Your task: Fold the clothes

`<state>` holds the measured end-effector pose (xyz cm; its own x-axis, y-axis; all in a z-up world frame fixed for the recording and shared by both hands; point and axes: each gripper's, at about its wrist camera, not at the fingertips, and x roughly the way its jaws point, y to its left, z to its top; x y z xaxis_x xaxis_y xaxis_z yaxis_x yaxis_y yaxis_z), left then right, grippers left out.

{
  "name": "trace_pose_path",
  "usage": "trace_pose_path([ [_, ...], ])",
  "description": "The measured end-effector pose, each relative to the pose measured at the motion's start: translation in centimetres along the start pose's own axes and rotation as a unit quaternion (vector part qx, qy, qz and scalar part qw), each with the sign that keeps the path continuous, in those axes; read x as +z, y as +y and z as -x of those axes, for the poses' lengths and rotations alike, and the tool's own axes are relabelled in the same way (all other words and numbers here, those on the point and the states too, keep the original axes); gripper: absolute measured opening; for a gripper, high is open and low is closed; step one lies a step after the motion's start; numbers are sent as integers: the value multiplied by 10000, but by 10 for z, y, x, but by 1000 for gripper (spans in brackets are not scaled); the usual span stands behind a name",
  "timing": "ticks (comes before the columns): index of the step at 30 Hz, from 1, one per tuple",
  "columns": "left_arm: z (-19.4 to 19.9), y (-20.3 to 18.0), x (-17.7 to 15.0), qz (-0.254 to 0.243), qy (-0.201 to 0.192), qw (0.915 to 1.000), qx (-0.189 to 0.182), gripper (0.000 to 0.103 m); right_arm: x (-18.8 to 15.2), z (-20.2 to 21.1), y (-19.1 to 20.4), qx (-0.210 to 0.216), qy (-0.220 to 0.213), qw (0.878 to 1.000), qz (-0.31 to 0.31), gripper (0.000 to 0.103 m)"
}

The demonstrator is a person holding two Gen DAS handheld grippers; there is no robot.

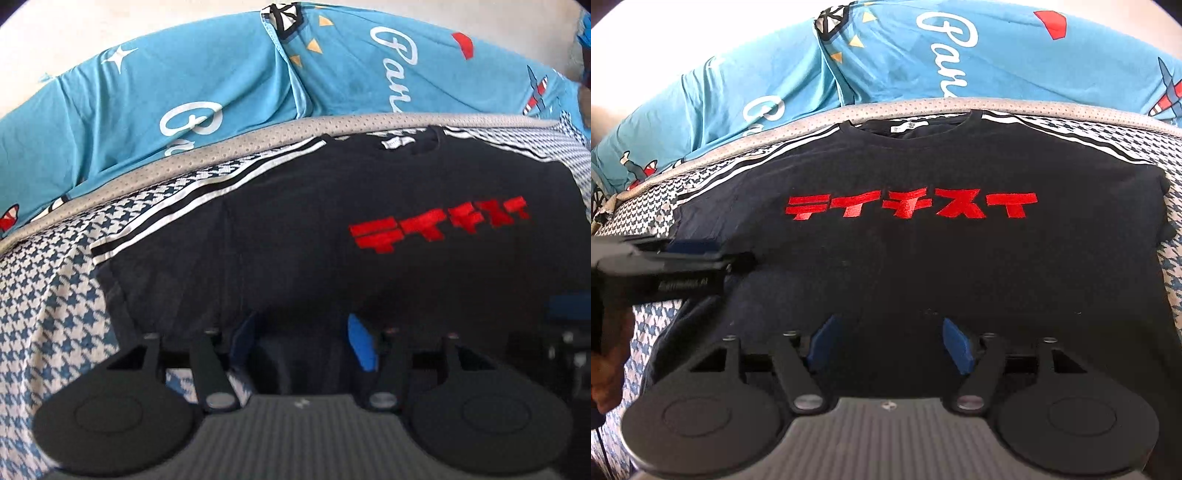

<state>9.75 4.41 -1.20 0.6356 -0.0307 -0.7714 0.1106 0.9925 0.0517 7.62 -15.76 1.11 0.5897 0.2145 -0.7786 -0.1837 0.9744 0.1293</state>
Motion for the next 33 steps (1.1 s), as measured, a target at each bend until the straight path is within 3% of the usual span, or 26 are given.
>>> trace_pose_path([
  [4,10,-4,-13,-180,53,9996,231,75,2,0,-5,40,29,9999,-150,64],
  [10,22,13,-31,551,257,9970,477,83,4,1,-11,59,52,9994,-326,64],
  [14,33,10,-42,607,221,9939,899,94,4,2,-14,12,52,9993,-370,64],
  [21,45,17,-64,1258,214,9859,1087,102,5,5,-29,-213,40,9982,-556,64],
  [33,68,13,-76,1491,110,9735,1728,103,18,32,-89,-648,-270,9893,-1279,64],
])
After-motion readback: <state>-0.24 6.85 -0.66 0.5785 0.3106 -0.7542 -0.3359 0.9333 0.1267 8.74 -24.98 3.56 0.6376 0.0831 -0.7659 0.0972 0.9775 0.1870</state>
